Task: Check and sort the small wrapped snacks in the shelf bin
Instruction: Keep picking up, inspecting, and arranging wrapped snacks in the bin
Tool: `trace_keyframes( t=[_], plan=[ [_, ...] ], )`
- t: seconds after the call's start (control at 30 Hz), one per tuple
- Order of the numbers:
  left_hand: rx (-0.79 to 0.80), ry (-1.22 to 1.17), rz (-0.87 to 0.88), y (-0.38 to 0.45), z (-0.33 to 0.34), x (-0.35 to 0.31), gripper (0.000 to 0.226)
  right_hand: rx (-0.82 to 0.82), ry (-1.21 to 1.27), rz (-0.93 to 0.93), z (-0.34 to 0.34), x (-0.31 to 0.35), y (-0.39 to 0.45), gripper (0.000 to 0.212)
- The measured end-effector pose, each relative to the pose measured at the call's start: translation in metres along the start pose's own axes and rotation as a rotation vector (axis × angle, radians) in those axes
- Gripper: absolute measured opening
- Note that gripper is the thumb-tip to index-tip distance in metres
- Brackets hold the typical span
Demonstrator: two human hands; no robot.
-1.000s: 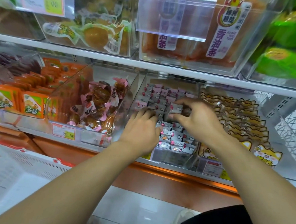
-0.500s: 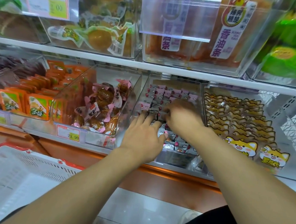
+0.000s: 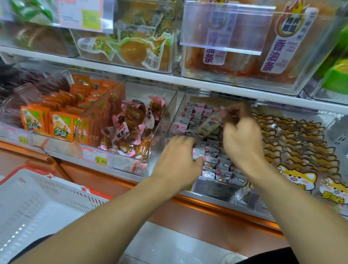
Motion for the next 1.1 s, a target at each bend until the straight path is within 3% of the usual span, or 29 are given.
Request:
trace_keyframes(
  t=[0.1,0.17,0.23,0.33,0.57,0.77,0.9,0.97,1.1],
  plan=[
    [-0.213,-0.448,-0.138,-0.005,-0.033,0.012,0.031,-0.068,0.281,0.178,-0.017,-0.002,-0.014,0.015],
    [-0.273,-0.713,-0.231,-0.011,-0.047,0.027,0.025,-0.022,0.606,0.381,-0.011,-0.009,-0.028,0.013],
    [-0.198,-0.958,-0.360,-0.018,-0.045,0.042,0.025,0.044,0.836,0.572,0.000,-0.013,-0.043,0.012],
    [-0.102,-1.199,-0.498,-0.028,-0.037,0.058,0.029,0.135,0.980,0.727,0.014,-0.015,-0.060,0.009],
    [-0.136,-1.193,-0.565,-0.045,-0.041,0.088,0.015,0.366,0.928,0.762,0.024,-0.011,-0.068,0.008],
    [-0.159,-1.144,-0.474,-0.051,-0.053,0.087,0.014,0.331,1.022,0.877,0.029,-0.015,-0.072,0.008],
    [-0.196,-1.056,-0.433,-0.055,-0.058,0.088,0.017,0.444,1.115,0.945,0.037,-0.009,-0.079,0.022],
    [-0.212,-1.027,-0.417,-0.056,-0.061,0.089,0.017,0.505,1.082,0.914,0.037,-0.006,-0.080,0.030],
    [-0.190,-1.118,-0.444,-0.057,-0.058,0.088,0.017,0.523,1.018,0.847,0.036,-0.003,-0.080,0.021]
  ],
)
Point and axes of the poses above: each hand's wrist, its own y-axis towards the middle knuckle, its own z-axis out of the palm, x = y × z, the point moved 8 cm from there along y, towards the middle knuckle, and after that the axes turned 2 degrees about -x, right-handed, at the moved point
